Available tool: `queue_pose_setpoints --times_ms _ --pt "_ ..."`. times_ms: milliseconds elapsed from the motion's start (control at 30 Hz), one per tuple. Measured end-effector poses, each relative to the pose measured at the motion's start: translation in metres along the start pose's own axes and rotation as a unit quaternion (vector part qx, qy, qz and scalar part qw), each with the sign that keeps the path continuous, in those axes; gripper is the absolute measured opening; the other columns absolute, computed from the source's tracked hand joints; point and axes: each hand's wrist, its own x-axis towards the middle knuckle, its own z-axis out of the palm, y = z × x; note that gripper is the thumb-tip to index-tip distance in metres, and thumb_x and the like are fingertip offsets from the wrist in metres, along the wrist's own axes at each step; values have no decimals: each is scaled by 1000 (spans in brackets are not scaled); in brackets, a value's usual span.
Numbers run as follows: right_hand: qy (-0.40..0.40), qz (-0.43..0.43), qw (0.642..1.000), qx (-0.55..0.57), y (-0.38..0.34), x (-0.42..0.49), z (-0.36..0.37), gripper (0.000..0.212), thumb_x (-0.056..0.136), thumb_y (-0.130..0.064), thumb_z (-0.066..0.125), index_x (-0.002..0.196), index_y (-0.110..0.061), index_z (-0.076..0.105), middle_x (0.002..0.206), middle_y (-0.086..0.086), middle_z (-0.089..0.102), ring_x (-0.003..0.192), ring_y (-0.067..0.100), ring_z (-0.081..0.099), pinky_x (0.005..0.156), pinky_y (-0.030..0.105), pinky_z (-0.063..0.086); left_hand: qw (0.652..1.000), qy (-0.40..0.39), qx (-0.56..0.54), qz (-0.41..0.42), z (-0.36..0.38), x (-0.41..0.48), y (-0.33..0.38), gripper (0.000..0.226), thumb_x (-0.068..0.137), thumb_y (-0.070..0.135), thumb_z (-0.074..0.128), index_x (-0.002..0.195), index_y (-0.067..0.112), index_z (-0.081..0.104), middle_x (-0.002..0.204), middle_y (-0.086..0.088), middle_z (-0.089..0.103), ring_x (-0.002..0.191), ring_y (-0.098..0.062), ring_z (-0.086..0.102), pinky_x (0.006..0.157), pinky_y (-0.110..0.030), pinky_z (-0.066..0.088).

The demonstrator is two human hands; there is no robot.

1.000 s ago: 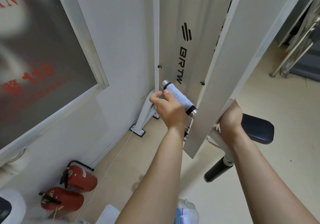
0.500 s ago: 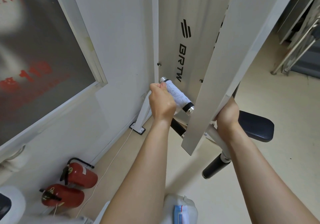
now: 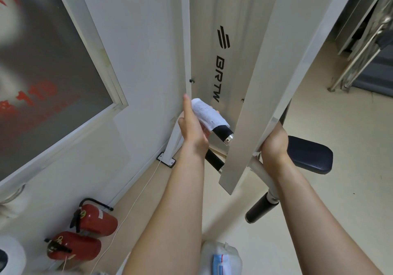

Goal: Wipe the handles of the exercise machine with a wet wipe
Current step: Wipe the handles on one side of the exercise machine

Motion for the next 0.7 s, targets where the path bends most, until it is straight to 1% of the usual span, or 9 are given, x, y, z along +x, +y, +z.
queue_pose_setpoints --times_ms 67,133,233,267,367,467,567,633,700 --pt "-4 -4 1000 -7 1 2 -1 35 101 -17 36 70 -20 53 58 -7 58 58 11 51 60 25 40 993 -79 -37 -77 3 -1 12 82 80 73 66 128 7 61 109 -7 73 95 -23 73 83 -40 60" --pt "-8 -3 1000 -3 2 2 -2 36 102 -19 37 69 -20 52 48 -12 58 51 8 52 55 22 42 986 -115 -59 -106 7 -4 13 79 80 67 72 129 7 59 103 -4 75 91 -18 76 82 -36 57" --pt "-11 -8 1000 5 3 2 -2 36 102 -18 37 70 -20 53 44 -14 57 56 11 52 56 23 41 987 -111 -67 -93 12 -7 -7 29 92 40 71 91 14 59 68 6 65 59 -5 63 66 -22 50" --pt "-7 -10 1000 8 3 3 -2 35 102 -17 37 70 -19 53 44 -14 57 57 12 52 57 24 41 988 -114 -52 -93 12 -11 -13 24 95 33 68 84 17 54 65 8 57 55 -4 56 63 -19 46" --pt "-19 -9 1000 18 1 1 -3 32 99 -20 39 71 -18 54 55 -6 61 58 13 55 58 22 42 983 -155 -5 -99 4 -18 -32 24 96 24 66 78 20 50 71 6 46 62 -8 49 64 -20 43" --pt "-23 -6 999 24 4 5 -4 24 80 -38 47 71 -21 62 81 10 65 80 27 57 77 38 43 971 -205 54 -115 -4 -25 -42 37 100 21 60 64 19 52 67 5 51 62 -9 53 58 -22 49" --pt "-38 -2 999 4 10 10 -8 30 70 -43 49 78 -19 66 91 13 70 89 35 63 89 51 49 976 -184 12 -112 -5 -23 -24 16 98 25 64 85 16 59 72 3 65 64 -11 66 59 -26 55" --pt "-23 0 1000 9 6 3 -6 23 70 -39 48 71 -19 61 80 7 64 84 29 57 85 44 47 984 -145 -44 -94 -3 -11 -6 20 95 32 68 95 14 60 73 2 69 65 -12 69 64 -27 57" --pt "-20 -15 1000 7 3 -2 -3 22 78 -35 44 70 -20 57 70 1 61 75 22 56 74 32 43 987 -129 -30 -92 0 -5 1 26 93 39 70 89 17 58 66 5 61 58 -9 63 60 -24 54"
